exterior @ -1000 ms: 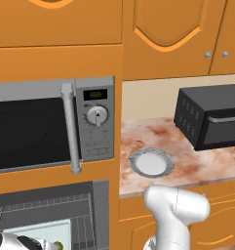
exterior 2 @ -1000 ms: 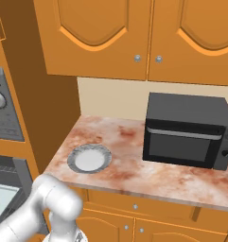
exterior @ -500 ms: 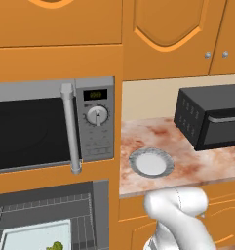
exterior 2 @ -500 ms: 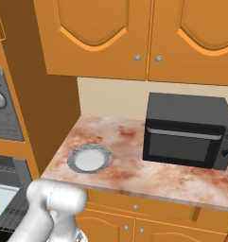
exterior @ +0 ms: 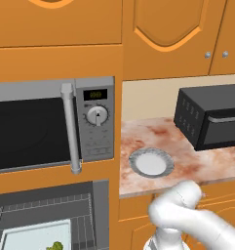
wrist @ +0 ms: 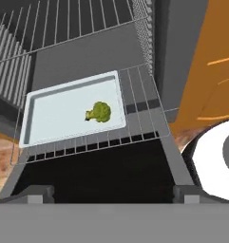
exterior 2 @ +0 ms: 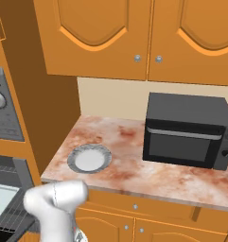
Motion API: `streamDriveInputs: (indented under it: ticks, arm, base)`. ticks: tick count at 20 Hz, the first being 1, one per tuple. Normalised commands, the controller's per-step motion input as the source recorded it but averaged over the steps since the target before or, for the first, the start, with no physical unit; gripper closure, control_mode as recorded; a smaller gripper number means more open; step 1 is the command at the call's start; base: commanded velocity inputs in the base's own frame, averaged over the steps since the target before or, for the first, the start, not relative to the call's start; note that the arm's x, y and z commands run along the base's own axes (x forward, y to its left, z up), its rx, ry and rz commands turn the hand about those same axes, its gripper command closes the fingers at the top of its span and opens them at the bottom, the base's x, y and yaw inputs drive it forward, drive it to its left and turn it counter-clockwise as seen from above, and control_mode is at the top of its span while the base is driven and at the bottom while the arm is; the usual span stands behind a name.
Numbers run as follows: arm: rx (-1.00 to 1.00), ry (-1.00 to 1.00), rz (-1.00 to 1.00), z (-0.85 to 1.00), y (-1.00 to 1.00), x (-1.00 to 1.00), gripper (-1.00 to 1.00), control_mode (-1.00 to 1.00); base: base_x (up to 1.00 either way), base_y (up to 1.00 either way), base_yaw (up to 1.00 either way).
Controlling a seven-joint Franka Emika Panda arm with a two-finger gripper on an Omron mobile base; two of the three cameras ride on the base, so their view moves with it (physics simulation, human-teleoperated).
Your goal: Place the broccoli on the bottom rack of the oven.
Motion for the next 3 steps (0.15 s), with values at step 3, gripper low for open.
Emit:
streamDriveInputs:
  ticks: [3]
  arm:
    - [0.32,0.08,0.06,0.03,-0.88,0.02,-1.00,-1.00]
  base:
    - [0.00,0.00,0.00]
